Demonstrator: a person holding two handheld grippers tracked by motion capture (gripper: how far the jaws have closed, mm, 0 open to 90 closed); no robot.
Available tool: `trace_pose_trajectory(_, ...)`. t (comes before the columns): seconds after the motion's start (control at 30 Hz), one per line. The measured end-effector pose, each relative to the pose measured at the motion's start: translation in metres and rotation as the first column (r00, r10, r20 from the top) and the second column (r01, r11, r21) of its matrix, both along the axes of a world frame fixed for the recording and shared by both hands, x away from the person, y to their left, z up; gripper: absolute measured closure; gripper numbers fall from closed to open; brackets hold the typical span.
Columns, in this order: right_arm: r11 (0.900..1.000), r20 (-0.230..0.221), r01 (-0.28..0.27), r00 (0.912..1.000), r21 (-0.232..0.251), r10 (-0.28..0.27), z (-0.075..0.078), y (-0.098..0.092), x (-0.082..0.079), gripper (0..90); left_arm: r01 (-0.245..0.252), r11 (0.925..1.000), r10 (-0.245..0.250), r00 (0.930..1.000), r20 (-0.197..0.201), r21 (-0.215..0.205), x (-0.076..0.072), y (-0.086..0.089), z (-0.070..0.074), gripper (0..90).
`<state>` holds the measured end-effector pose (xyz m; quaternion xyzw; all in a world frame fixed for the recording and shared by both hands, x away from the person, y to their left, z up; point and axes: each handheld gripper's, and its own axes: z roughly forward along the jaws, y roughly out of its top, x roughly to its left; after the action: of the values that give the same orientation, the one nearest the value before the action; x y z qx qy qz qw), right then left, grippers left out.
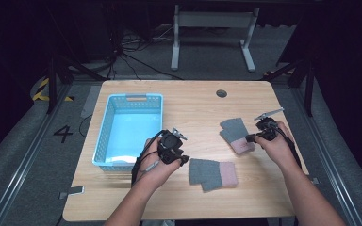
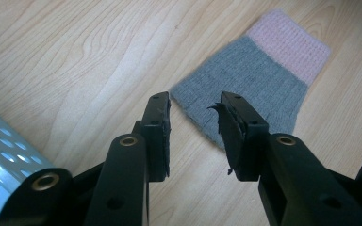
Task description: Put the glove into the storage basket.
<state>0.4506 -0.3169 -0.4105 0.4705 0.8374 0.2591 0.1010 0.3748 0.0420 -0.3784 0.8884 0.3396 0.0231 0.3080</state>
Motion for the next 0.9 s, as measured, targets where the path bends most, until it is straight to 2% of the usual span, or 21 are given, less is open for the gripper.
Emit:
trace_pose_trajectory(0.13,1.000,0.005,0.005,1.0000,0.017,-0.005,0.006,0.006,0.004,79.6,0.000,1.0000,0.000,1.0000,0.001,0.000,0.000,0.001,0.001,64.6)
trace_pose_trajectory(0.2,1.000,0.009,0.010,0.9999,0.011,-0.010,0.008,0.010,0.007,77.2,-0.008,1.0000,0.008,1.0000,0.000,-0.005,-0.001,0.002,0.001,64.4)
trace_pose_trajectory(0.4,1.000,-0.021,0.027,0.9994,-0.002,-0.027,0.010,0.021,0.018,71.3,-0.007,1.0000,0.007,1.0000,0.001,-0.006,-0.001,0.004,0.001,63.9)
trace_pose_trajectory(0.5,0.999,-0.043,0.036,0.9984,-0.027,-0.037,0.008,0.025,0.026,69.1,-0.009,0.9999,0.009,1.0000,0.000,-0.007,-0.002,0.005,0.002,63.8)
trace_pose_trajectory(0.67,0.997,-0.074,0.060,0.9953,-0.040,-0.062,0.002,0.029,0.034,65.1,-0.005,0.9999,0.005,1.0000,0.003,-0.011,-0.002,0.005,0.003,63.7)
trace_pose_trajectory(0.9,0.994,-0.095,0.085,0.9913,-0.071,-0.092,-0.009,0.031,0.038,59.6,-0.004,0.9999,0.004,1.0000,0.002,-0.014,-0.001,0.005,0.003,63.4)
